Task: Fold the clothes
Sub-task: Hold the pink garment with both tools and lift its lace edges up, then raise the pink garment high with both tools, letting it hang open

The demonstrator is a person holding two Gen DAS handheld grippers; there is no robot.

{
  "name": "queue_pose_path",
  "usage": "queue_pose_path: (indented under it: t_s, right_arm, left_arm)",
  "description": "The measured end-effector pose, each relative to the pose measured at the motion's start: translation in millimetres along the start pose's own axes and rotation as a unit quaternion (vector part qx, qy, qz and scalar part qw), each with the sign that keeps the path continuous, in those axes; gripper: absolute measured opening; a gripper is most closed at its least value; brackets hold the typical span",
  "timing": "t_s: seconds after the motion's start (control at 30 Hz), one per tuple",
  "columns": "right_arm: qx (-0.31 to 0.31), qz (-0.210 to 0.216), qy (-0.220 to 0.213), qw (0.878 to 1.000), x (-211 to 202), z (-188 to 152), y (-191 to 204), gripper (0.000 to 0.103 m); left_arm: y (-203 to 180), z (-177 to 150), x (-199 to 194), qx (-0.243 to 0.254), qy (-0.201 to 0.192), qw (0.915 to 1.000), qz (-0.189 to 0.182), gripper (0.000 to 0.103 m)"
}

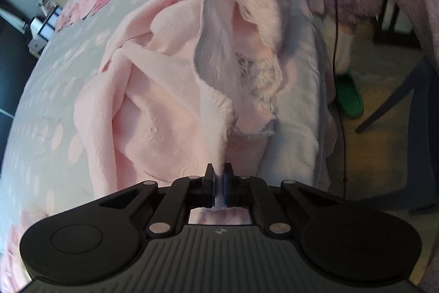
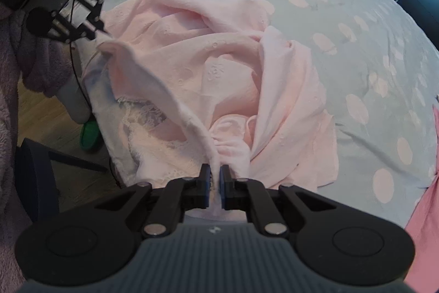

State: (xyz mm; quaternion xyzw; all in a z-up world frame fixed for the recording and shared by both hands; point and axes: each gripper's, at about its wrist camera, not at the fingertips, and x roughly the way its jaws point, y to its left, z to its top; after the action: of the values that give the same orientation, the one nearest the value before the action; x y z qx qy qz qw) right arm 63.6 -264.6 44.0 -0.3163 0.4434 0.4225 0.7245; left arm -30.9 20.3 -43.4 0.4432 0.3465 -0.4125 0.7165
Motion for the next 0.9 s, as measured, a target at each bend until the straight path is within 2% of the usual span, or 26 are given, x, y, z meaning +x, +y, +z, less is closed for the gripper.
queue_pose_path:
  t_s: [0.1, 0.17, 0.2, 0.4, 0.57, 0.63, 0.67, 0.77, 0.9]
  right_arm:
    - [-0.017, 0.032, 0.004, 0.999, 1, 4, 4, 0.02]
    - [-0.028, 0.049, 0.008, 0.998, 4, 10, 8, 0.032]
    - [-0.033, 0.054, 0.012, 0.998, 7, 14, 10, 0.033]
    - [-0.017, 0.089, 0.039, 0.995, 39, 41, 9, 0.035]
    - [0.007, 0.116, 0.096, 0.989, 70, 43, 7, 0.035]
    - [0.006, 0.124, 0.102, 0.987, 71, 38, 11, 0.023]
    - [0.005, 0.122, 0.099, 0.988, 69, 35, 14, 0.007]
    - [-0.005, 0.08, 0.085, 0.993, 52, 30, 22, 0.007]
    - [-0.013, -0.012, 0.052, 0.998, 7, 35, 28, 0.006]
  left_arm:
    - [13, 2, -3, -0.037, -0.007, 0.9993, 0.002, 0.003]
    - [16, 1, -3, -0.042, -0.008, 0.9991, 0.007, 0.003]
    - [17, 1, -2, -0.043, -0.007, 0.999, 0.007, 0.003]
    - [17, -3, 1, -0.049, -0.001, 0.9988, 0.006, 0.003]
    - [20, -12, -1, -0.07, 0.007, 0.9975, 0.01, 0.003]
    - [21, -15, -3, -0.076, 0.007, 0.997, 0.016, 0.003]
    - [23, -16, -5, -0.081, 0.006, 0.9965, 0.019, 0.003]
    - [29, -19, -14, -0.113, 0.0, 0.9929, 0.036, 0.003]
    - [48, -17, -44, -0.179, -0.032, 0.9816, 0.058, 0.002]
